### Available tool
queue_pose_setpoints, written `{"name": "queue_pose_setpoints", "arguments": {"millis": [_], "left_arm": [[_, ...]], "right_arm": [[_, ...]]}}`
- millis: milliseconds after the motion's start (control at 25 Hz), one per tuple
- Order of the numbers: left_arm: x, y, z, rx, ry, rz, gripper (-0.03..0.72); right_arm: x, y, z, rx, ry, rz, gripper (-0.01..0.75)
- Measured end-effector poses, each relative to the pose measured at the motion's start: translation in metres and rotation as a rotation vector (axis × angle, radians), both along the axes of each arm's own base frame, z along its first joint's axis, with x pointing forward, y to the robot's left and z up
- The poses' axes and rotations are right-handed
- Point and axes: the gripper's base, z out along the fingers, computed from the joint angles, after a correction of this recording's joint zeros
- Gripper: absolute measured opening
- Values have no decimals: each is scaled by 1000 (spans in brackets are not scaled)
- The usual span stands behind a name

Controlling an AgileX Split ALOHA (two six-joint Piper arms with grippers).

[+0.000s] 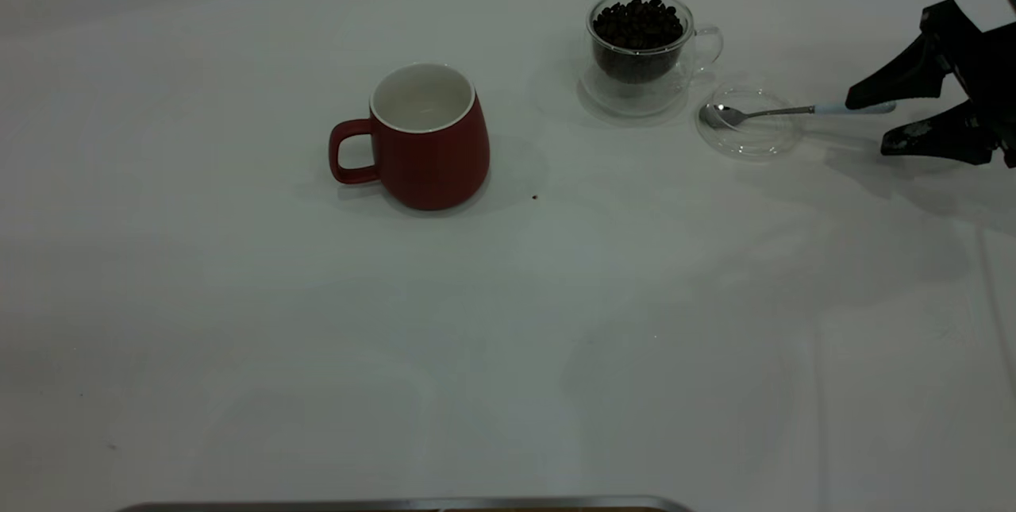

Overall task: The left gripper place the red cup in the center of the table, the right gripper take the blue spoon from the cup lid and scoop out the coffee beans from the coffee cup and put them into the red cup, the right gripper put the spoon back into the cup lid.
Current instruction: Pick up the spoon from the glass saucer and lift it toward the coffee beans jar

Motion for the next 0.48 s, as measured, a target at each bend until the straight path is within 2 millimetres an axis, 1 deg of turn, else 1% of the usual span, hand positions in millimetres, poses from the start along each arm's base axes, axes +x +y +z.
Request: {"name": "queue_pose_setpoints", "arguments": {"millis": [200,480], "left_arm": [[0,0,0,0,0,1,537],[0,0,0,0,0,2,537]], "right_arm": [[2,-2,-7,-29,-22,5,590],[7,-5,-5,-64,-88,4,590]]}}
